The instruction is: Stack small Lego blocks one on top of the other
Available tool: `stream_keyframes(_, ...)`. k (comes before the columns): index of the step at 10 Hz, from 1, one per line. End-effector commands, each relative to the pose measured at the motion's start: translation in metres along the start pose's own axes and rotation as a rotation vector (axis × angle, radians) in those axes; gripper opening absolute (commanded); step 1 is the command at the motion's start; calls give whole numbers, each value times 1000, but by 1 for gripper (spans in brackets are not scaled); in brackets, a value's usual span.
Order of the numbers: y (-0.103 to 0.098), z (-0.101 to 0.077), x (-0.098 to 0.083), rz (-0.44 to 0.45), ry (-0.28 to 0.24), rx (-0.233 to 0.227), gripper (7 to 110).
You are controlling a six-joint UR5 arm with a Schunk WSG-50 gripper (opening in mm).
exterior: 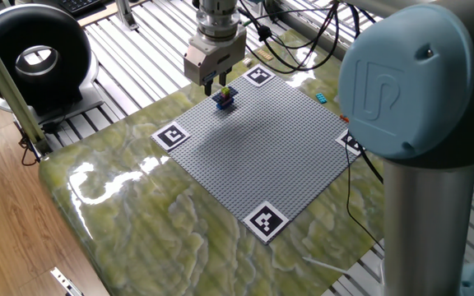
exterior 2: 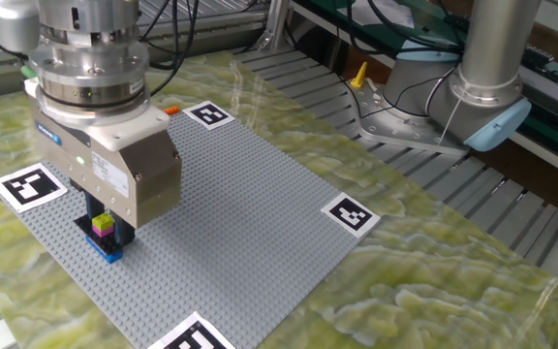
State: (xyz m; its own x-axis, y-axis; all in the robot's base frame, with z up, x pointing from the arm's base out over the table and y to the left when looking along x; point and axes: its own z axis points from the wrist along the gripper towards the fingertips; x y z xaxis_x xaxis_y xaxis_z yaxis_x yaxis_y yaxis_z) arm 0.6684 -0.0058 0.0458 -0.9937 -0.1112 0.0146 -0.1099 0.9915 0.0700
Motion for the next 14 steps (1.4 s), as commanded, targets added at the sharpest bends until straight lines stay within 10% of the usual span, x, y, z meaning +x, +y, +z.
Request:
stream_keyframes(1, 4, 2, -1, 16, 6, -18, 44)
stream_keyframes(14, 6, 6, 3, 35, 26, -24, 44)
